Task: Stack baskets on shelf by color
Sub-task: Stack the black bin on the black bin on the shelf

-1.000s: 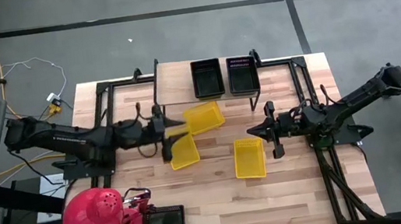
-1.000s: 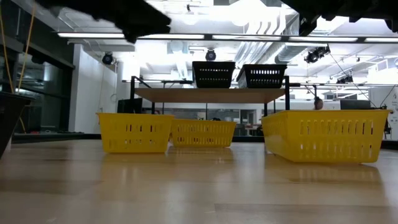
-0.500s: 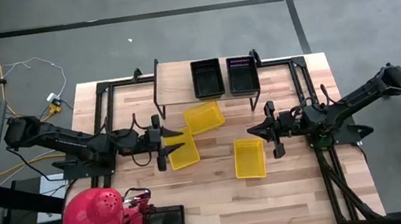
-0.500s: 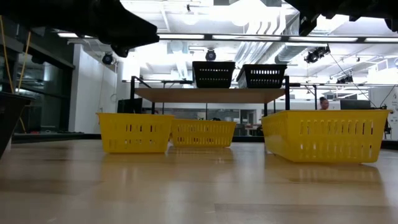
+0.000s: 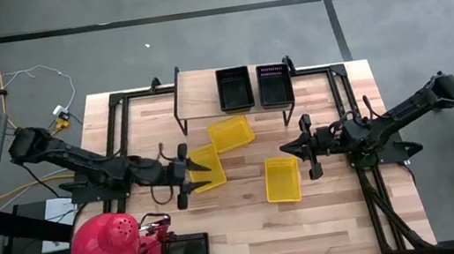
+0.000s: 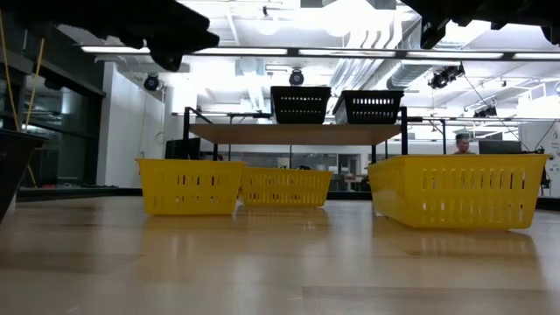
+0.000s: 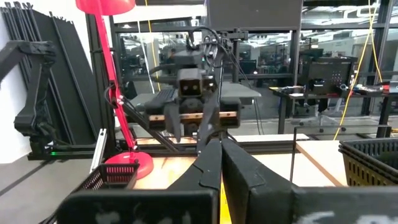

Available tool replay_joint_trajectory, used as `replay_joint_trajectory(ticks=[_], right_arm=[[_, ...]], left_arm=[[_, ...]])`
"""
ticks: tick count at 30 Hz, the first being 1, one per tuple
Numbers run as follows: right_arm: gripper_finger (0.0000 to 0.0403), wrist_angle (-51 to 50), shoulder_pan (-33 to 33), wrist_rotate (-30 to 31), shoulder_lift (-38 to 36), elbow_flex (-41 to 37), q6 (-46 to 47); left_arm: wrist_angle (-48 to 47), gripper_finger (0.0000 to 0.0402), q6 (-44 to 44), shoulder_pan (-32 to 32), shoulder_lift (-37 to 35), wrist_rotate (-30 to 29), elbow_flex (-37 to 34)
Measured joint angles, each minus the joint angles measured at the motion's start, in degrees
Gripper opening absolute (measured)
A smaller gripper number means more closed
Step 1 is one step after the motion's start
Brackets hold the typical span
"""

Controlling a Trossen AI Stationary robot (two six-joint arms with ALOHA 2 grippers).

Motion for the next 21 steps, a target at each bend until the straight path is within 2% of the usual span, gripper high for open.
replay_joint_trajectory(ticks=[3, 8, 15, 21], right_arm=[[0.0, 0.07, 0.0, 0.0, 0.01, 0.0, 0.0], [0.0, 0.09, 0.0, 0.0, 0.0, 0.0, 0.0], [0.0, 0.09, 0.0, 0.0, 0.0, 0.0, -0.02], [0.0, 0.07, 0.0, 0.0, 0.0, 0.0, -0.02]], left_arm=[[-12.94, 0.016, -2.09, -0.49, 2.95, 1.01, 5.77], [-33.45, 0.016, -6.15, -0.56, 10.17, 6.66, 15.45], [-42.11, 0.016, -5.64, -2.93, 17.51, 16.12, 23.52], [-52.11, 0.016, -6.16, -6.23, 21.2, 16.29, 27.56]])
